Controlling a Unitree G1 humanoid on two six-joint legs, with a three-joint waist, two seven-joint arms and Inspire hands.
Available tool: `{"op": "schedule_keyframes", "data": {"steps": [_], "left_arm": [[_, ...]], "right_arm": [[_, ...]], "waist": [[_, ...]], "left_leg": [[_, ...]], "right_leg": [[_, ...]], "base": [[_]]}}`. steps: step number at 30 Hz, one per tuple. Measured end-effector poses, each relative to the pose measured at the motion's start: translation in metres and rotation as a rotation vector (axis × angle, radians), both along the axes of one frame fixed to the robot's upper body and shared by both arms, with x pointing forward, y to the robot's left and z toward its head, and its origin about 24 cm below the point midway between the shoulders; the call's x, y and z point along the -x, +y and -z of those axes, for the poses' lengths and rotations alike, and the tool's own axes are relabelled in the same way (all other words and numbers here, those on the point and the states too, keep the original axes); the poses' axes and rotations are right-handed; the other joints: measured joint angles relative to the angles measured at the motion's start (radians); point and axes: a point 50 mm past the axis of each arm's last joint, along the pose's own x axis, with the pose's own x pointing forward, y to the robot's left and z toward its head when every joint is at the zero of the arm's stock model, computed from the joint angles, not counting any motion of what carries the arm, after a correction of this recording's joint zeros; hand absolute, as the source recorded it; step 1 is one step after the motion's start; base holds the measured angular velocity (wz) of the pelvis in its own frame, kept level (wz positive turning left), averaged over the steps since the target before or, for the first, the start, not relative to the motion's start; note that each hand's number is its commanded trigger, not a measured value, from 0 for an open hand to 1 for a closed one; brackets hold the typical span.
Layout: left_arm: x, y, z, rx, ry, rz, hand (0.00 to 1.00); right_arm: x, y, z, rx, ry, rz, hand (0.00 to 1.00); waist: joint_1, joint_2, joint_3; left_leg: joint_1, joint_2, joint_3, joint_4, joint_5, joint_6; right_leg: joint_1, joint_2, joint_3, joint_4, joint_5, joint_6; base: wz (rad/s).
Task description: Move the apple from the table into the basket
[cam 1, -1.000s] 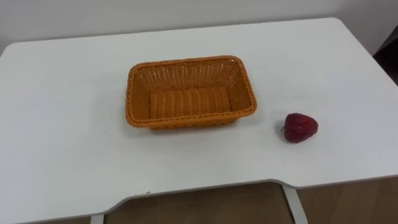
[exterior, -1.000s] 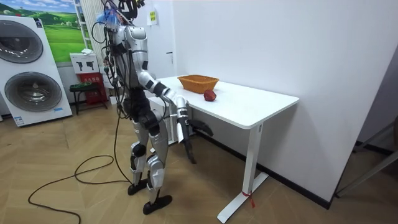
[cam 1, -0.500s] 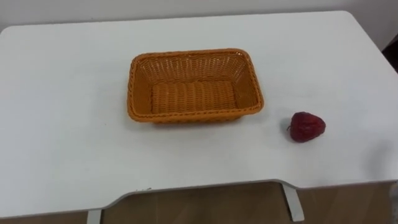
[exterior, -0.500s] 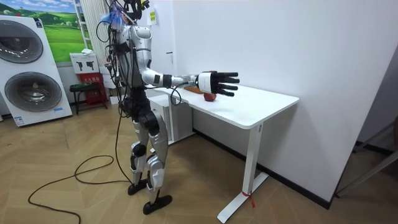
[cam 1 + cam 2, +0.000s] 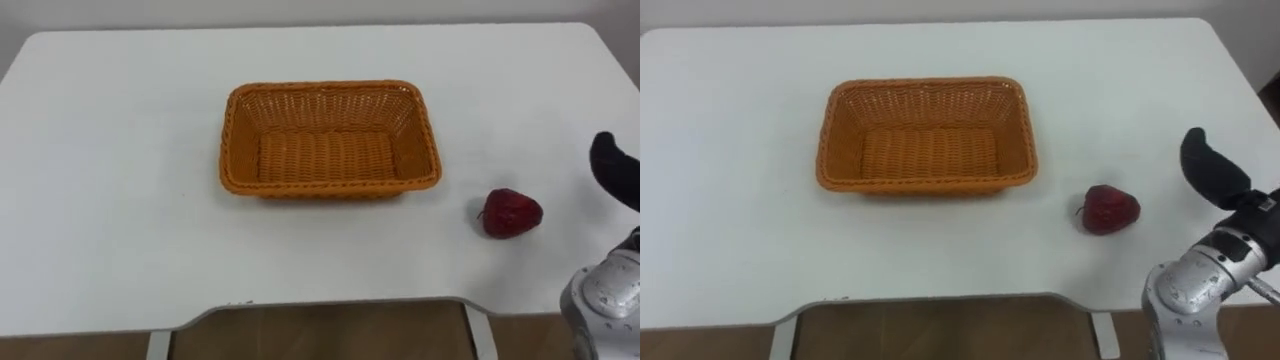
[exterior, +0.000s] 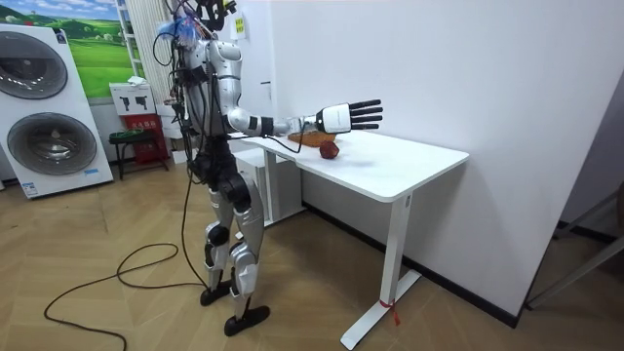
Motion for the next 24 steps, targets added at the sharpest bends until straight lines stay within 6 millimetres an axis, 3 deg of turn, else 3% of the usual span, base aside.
{"op": "schedule_keyframes", "data": {"steps": [8,16,24], "left_arm": [[0.004,0.000,0.001,0.003,0.014,-0.004,0.00],[-0.001,-0.005,0.002,0.023,0.010,0.003,0.00],[0.003,-0.005,0.003,0.030,0.022,0.000,0.00]], "right_arm": [[0.005,0.001,0.015,0.120,0.120,-0.050,0.00],[0.000,0.018,0.022,0.124,0.156,-0.146,0.00],[0.002,0.025,0.028,0.122,0.201,-0.204,0.00]], "waist": [[0.003,0.009,0.0008],[0.004,-0.011,-0.0048],[0.006,-0.015,-0.0033]], "left_leg": [[0.007,0.001,0.001,-0.013,0.000,0.000],[0.007,0.002,0.001,-0.013,0.000,0.000],[0.009,0.002,0.000,-0.013,0.000,0.000]], "right_leg": [[0.001,0.003,0.002,-0.009,0.005,0.000],[0.004,0.004,0.005,-0.011,0.005,0.000],[0.007,0.004,0.002,-0.014,0.005,0.000]], "base": [[0.00],[0.00],[0.00]]}}
